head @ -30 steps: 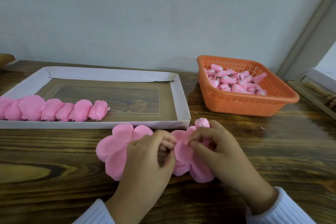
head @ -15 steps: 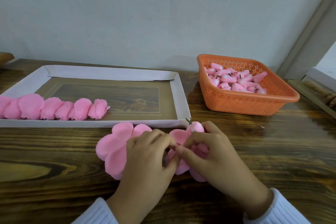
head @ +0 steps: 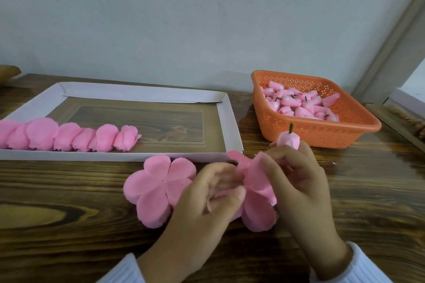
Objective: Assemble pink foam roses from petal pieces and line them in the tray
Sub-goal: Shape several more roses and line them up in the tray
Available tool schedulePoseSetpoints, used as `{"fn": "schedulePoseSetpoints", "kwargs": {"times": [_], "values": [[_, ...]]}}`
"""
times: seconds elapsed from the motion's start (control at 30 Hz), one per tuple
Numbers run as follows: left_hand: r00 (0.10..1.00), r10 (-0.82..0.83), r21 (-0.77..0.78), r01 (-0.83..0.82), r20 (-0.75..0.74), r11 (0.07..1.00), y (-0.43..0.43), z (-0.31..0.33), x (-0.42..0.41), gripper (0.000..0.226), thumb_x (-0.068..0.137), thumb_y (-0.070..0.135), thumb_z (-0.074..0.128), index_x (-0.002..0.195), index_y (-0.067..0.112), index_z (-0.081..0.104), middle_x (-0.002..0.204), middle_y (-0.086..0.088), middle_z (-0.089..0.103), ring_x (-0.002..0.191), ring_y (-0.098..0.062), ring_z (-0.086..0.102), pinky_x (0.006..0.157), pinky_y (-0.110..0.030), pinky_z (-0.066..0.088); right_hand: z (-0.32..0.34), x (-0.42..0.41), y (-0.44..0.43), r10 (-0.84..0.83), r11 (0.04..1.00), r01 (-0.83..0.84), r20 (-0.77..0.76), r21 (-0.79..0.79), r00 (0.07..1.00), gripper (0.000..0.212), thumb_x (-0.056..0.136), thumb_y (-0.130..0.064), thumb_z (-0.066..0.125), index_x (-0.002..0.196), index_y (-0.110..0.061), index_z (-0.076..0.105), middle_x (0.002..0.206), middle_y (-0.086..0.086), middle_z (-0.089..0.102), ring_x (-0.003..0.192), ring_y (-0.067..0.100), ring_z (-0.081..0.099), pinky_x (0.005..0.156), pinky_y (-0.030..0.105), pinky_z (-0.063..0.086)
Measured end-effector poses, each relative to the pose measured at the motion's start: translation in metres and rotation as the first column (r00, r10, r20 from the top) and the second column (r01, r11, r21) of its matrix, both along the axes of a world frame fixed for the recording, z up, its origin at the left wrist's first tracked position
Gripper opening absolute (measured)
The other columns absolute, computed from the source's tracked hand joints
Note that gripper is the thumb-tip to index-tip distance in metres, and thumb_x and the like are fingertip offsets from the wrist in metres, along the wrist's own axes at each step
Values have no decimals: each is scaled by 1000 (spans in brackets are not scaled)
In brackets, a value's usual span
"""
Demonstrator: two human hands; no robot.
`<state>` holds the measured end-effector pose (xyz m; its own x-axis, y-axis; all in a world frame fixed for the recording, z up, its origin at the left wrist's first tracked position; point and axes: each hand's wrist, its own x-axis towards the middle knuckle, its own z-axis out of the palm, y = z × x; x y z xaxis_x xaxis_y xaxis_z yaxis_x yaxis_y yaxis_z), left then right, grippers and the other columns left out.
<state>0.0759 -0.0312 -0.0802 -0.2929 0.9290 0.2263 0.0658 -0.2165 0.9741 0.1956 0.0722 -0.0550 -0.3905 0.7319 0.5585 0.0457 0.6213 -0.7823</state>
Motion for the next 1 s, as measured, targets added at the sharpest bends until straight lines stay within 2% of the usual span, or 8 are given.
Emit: {"fn": "schedulePoseSetpoints", "kwargs": {"times": [0.07, 0.17, 0.33, 0.43, 0.5, 0.77, 0.9, 1.0], "values": [[966, -112, 18, 111, 234, 994, 2, 0, 0, 46, 82, 44, 57, 120, 18, 63, 121, -3, 67, 118, -18, 59, 98, -33, 49, 0, -1, -6, 78, 993, -79, 15, 93, 997, 13, 82, -28, 60, 71, -23, 66, 91, 2, 53, 89, 15, 58, 78, 19, 44], [873, -165, 66, 152, 459, 986, 4, 2, -2, 45, 83, 43, 55, 116, 14, 66, 120, -14, 66, 116, -27, 61, 90, -31, 52, -2, -2, -11, 134, 955, -158, 113, 250, 985, 12, 85, -23, 61, 77, -17, 68, 98, 3, 52, 98, 17, 58, 86, 20, 43], [968, -14, 17, 10, 250, 1000, 6, -3, -1, 46, 77, 49, 57, 118, 28, 62, 123, -1, 65, 120, -18, 58, 99, -38, 46, -2, 0, -9, 101, 940, -131, 108, 314, 989, 14, 85, -21, 59, 78, -13, 69, 98, 5, 51, 98, 19, 57, 86, 23, 43], [989, 67, 46, -74, 130, 996, 3, -3, 1, 52, 75, 46, 62, 125, 36, 52, 127, 15, 59, 124, -2, 51, 94, -15, 44, -1, 2, -6, 149, 973, -150, 19, 177, 989, 16, 85, -22, 58, 74, -13, 66, 93, 9, 52, 91, 24, 57, 80, 30, 46], [994, 109, 63, -110, 23, 992, 2, -2, 0, 47, 75, 46, 63, 120, 42, 54, 123, 17, 60, 120, -1, 53, 92, -13, 44, 0, 2, -5, 185, 982, -181, -69, 60, 980, 17, 84, -23, 57, 72, -15, 64, 90, 13, 53, 87, 24, 57, 77, 29, 46], [953, 189, 106, -168, -237, 980, 1, 1, 3, 25, 75, 42, 65, 76, 17, 63, 75, 3, 58, 70, -8, 55, 64, -23, 45, -1, 1, 1, 197, 950, -232, -177, -207, 964, 17, 78, -33, 58, 66, -24, 64, 82, 8, 56, 76, 12, 54, 68, 19, 42], [995, 81, -23, -80, 58, 997, 2, 6, 3, 19, 68, 37, 67, 70, 18, 67, 71, 9, 63, 72, -4, 58, 67, -18, 46, -3, 1, 0, 198, 937, -231, -147, -263, 969, 32, 85, -40, 52, 68, -15, 64, 77, 7, 54, 72, 16, 52, 67, 25, 41], [890, -30, -51, 60, 455, 997, 1, 10, 1, 7, 68, 18, 64, 65, 16, 70, 71, -1, 66, 70, -14, 62, 64, -27, 52, -2, 0, 0, 132, 943, -156, -99, -295, 986, 36, 90, -39, 49, 64, -20, 65, 77, 7, 58, 72, 16, 54, 67, 24, 43]]}}
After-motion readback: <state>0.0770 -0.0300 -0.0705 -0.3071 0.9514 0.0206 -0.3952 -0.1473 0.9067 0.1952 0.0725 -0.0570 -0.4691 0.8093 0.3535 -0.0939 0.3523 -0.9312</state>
